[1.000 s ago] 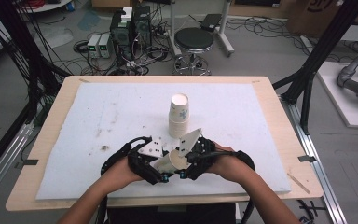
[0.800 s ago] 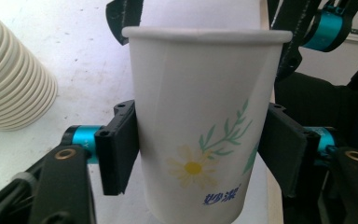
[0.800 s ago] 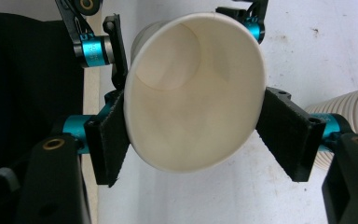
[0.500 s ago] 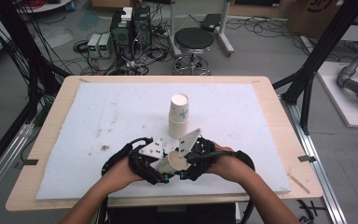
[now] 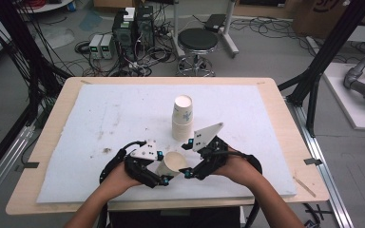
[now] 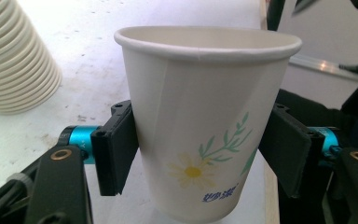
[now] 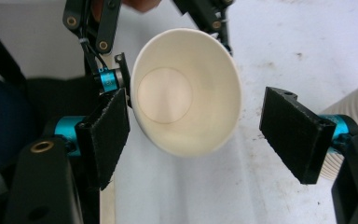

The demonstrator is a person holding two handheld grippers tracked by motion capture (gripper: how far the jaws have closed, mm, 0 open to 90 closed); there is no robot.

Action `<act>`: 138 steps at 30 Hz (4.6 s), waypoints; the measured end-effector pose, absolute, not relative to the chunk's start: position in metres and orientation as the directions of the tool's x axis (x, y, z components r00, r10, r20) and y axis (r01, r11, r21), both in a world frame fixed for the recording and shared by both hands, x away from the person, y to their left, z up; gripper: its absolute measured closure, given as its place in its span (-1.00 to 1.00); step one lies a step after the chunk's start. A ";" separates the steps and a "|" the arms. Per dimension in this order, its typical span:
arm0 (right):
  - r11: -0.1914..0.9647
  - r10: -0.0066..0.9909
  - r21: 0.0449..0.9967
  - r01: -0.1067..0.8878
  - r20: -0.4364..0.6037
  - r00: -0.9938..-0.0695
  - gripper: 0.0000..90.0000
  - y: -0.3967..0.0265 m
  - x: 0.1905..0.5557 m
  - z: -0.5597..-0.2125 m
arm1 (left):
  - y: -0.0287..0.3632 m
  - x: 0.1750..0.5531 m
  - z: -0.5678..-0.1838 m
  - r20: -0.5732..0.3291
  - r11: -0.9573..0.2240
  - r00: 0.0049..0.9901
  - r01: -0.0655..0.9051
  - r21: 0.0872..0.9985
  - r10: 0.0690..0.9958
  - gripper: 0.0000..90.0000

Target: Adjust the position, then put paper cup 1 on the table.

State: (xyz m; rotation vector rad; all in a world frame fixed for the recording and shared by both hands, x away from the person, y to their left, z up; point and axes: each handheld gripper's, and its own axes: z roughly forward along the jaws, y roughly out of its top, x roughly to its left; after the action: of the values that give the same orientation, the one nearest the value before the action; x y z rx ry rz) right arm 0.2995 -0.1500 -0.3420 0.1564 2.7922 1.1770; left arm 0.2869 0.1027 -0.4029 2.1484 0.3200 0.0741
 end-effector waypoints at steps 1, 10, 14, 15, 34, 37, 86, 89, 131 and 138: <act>0.662 0.158 0.746 0.071 -0.046 -0.986 -0.44 -0.157 0.300 -0.344 | 0.105 0.286 -0.405 -0.076 -0.514 0.962 0.206 0.832 0.264 -0.32; 0.532 0.288 0.830 0.169 0.011 -0.958 -0.49 -0.189 0.298 -0.362 | 0.130 0.284 -0.416 -0.115 -0.367 0.931 0.248 0.897 0.348 -0.33; 0.463 0.386 0.861 0.212 0.019 -0.922 -0.52 -0.208 0.300 -0.369 | 0.144 0.283 -0.420 -0.115 -0.282 0.911 0.240 0.929 0.395 -0.33; 0.450 0.410 0.866 0.217 0.016 -0.912 -0.53 -0.212 0.300 -0.371 | 0.148 0.283 -0.421 -0.117 -0.254 0.905 0.236 0.938 0.408 -0.33; 0.313 0.649 0.910 0.273 0.006 -0.761 -0.54 -0.274 0.292 -0.405 | 0.194 0.282 -0.420 -0.099 -0.033 0.784 0.150 0.988 0.613 -0.35; 0.309 0.664 0.911 0.272 -0.002 -0.748 -0.54 -0.280 0.289 -0.405 | 0.201 0.282 -0.420 -0.084 -0.035 0.758 0.140 0.990 0.647 -0.35; 0.296 0.680 0.913 0.281 0.005 -0.733 -0.54 -0.287 0.285 -0.407 | 0.275 0.330 -0.451 -0.097 -0.057 0.475 0.299 0.953 0.875 -0.33; 0.293 0.678 0.914 0.280 0.008 -0.735 -0.54 -0.286 0.285 -0.407 | 0.273 0.331 -0.453 -0.082 -0.081 0.464 0.321 0.944 0.882 -0.33; 0.303 0.658 0.913 0.271 0.005 -0.753 -0.54 -0.289 0.283 -0.406 | 0.278 0.277 -0.440 -0.144 -0.029 0.342 0.454 0.890 0.929 -0.60; 0.291 0.678 0.913 0.287 0.016 -0.735 -0.54 -0.292 0.285 -0.406 | 0.277 0.253 -0.414 -0.108 0.016 0.349 0.257 0.966 0.931 -0.59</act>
State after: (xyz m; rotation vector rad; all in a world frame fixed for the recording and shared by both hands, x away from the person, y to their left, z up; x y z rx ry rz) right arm 0.2851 -0.2923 -0.4055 0.8681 2.1901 1.4293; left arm 0.2534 0.2768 -0.4145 1.4929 1.1316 0.7560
